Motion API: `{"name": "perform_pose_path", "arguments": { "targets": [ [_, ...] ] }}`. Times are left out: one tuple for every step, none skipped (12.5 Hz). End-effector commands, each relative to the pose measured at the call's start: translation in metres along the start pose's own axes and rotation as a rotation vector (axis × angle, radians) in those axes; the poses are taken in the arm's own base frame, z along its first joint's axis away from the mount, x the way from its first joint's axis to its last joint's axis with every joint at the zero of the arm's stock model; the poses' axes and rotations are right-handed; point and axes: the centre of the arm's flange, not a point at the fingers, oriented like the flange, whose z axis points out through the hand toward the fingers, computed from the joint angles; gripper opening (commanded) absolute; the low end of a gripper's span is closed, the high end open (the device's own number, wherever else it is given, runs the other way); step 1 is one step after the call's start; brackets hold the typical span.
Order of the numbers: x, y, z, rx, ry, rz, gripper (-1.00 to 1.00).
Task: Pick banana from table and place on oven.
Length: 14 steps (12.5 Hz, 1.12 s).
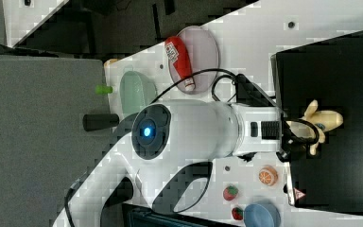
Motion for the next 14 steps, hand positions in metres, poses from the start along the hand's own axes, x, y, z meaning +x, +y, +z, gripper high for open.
{"name": "perform_pose_path", "arguments": {
  "targets": [
    [0.004, 0.019, -0.059, 0.051, 0.100, -0.042, 1.00],
    [0.000, 0.013, -0.082, 0.060, 0.125, -0.065, 1.00],
    [-0.008, 0.004, -0.105, 0.078, 0.132, -0.091, 1.00],
    [-0.022, -0.009, -0.124, 0.097, 0.108, -0.127, 1.00],
    [-0.042, -0.028, -0.138, 0.117, 0.065, -0.166, 1.00],
    [-0.064, -0.050, -0.152, 0.132, 0.016, -0.187, 1.00],
    [-0.087, -0.073, -0.164, 0.140, -0.021, -0.169, 1.00],
    [-0.108, -0.094, -0.175, 0.146, -0.043, -0.114, 1.00],
    [-0.129, -0.112, -0.183, 0.151, -0.057, -0.052, 1.00],
    [-0.151, -0.130, -0.189, 0.154, -0.064, 0.005, 1.00],
    [-0.173, -0.148, -0.193, 0.154, -0.068, 0.053, 1.00],
    [-0.194, -0.167, -0.196, 0.151, -0.069, 0.101, 1.00],
    [-0.214, -0.183, -0.200, 0.145, -0.064, 0.163, 1.00],
    [-0.228, -0.194, -0.203, 0.138, -0.057, 0.220, 1.00]
  ]
}}
